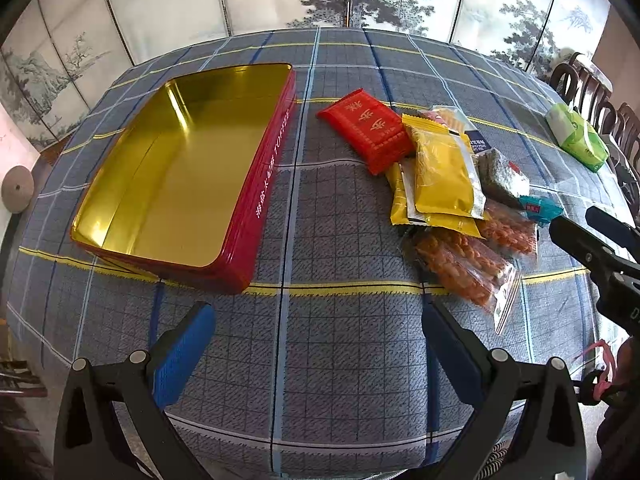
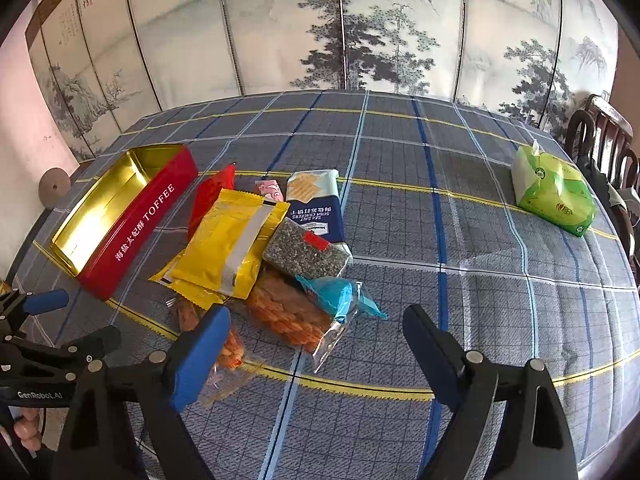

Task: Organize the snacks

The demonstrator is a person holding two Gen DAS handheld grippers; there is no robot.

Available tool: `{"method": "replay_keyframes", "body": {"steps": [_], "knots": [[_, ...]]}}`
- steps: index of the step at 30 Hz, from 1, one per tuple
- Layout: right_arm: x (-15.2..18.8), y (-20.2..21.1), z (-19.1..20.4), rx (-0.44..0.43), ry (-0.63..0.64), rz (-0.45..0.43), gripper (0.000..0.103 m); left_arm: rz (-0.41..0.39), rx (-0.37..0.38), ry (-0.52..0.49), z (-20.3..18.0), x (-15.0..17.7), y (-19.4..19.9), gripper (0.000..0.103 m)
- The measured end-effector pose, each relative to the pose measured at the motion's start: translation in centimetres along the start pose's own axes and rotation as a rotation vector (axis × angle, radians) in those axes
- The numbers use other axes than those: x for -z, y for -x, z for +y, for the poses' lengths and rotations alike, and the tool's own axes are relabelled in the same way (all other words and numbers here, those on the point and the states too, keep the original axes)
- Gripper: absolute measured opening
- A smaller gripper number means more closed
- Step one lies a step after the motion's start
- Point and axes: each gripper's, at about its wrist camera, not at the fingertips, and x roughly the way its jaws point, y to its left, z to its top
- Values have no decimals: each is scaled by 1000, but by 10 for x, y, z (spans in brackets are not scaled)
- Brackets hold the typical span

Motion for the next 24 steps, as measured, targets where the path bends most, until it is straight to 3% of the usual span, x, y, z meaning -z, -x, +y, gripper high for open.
{"method": "replay_keyframes", "body": {"steps": [17,21,24], "knots": [[1,-5,-5,5,-7,12,88,7,3,-5,-4,1,-1,102],[1,-9,-7,-2,-7,19,79,11,5,-5,-4,0,-2,102],[2,-13,-8,-1,-8,27,78,15,7,-7,-4,-1,-4,102]]}}
